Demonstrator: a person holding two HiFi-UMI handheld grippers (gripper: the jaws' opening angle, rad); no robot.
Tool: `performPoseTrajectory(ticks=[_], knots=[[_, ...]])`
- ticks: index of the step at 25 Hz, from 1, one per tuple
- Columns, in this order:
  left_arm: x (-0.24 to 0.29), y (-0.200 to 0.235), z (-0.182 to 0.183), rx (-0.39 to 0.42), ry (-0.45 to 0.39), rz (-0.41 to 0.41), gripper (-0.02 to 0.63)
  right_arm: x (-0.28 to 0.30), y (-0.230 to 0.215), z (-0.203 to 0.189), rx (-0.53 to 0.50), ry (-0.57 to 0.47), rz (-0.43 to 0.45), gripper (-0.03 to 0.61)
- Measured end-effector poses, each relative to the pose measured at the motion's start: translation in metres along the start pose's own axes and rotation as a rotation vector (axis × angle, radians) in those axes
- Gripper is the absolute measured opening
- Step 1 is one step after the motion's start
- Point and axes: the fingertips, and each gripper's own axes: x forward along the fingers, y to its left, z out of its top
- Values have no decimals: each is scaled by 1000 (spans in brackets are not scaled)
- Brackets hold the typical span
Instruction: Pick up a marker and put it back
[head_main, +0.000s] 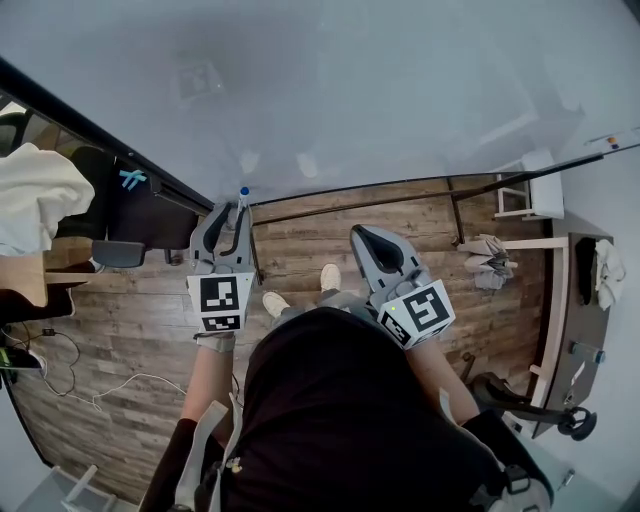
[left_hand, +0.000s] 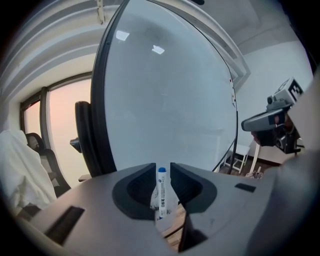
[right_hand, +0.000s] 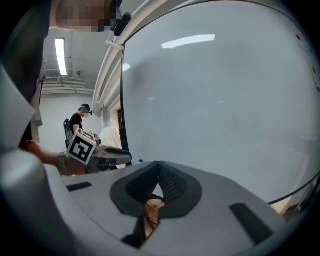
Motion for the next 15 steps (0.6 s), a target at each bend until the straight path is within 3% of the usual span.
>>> performPoseTrajectory(ticks=[15], knots=[[-34, 18, 25, -29, -38, 91, 83, 37, 22, 27, -41, -40, 143, 14]])
